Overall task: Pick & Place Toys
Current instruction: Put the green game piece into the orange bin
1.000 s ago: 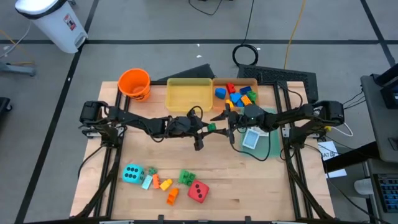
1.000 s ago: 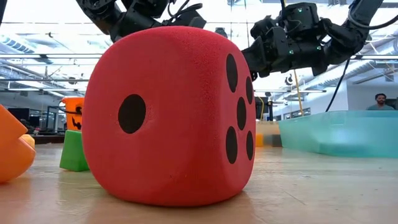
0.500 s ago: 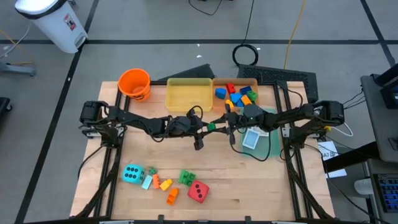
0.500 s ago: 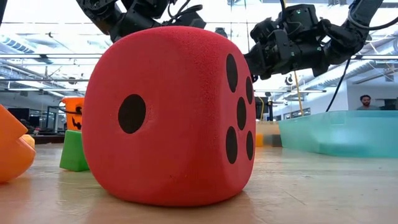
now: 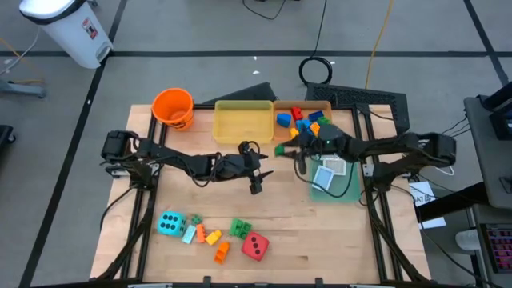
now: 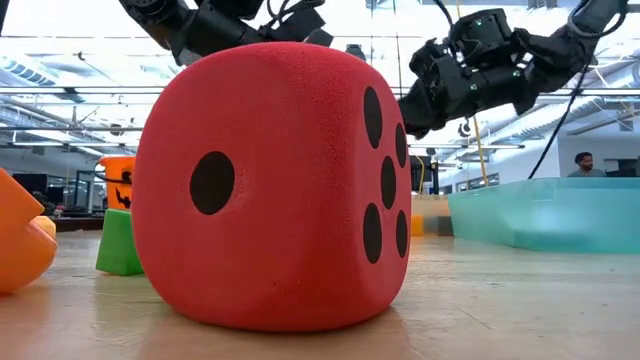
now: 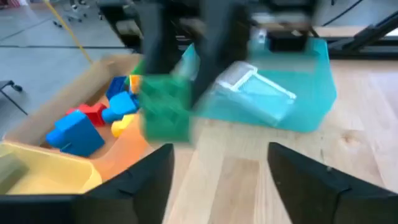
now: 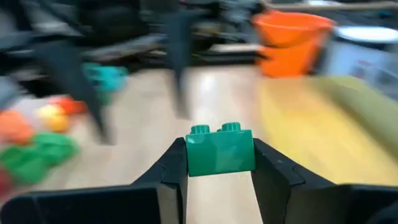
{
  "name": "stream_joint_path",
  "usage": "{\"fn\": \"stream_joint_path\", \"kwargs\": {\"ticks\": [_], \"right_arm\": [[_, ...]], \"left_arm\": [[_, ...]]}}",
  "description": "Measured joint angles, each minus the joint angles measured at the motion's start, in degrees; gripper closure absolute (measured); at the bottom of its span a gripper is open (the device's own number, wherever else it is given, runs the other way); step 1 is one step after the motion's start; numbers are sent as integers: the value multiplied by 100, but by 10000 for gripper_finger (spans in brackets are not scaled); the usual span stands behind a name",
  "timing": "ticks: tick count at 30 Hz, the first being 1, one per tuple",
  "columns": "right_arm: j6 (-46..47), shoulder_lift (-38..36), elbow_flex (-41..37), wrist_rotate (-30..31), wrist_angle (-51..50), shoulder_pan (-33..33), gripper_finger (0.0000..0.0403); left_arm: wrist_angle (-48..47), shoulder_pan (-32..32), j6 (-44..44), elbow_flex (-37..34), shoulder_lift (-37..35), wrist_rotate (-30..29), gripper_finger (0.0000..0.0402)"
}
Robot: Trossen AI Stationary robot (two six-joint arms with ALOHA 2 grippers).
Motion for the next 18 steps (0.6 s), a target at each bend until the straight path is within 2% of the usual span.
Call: {"fn": "stream_joint_path", "kwargs": {"ticks": [3, 7, 12, 18], "right_arm": [[-53, -408, 1, 710, -823, -261, 307], [-22, -563, -1, 1458, -1532, -610, 307], [66, -213, -1, 1533, -1309, -861, 306], [64, 639, 9, 1533, -488, -952, 306]], "left_arm": [[-124, 1, -64, 0, 0, -60, 105], [-161, 4, -129, 0, 0, 50, 77], [-116, 6, -125, 0, 0, 61, 65], [-116, 10, -299, 0, 0, 61, 74]]}}
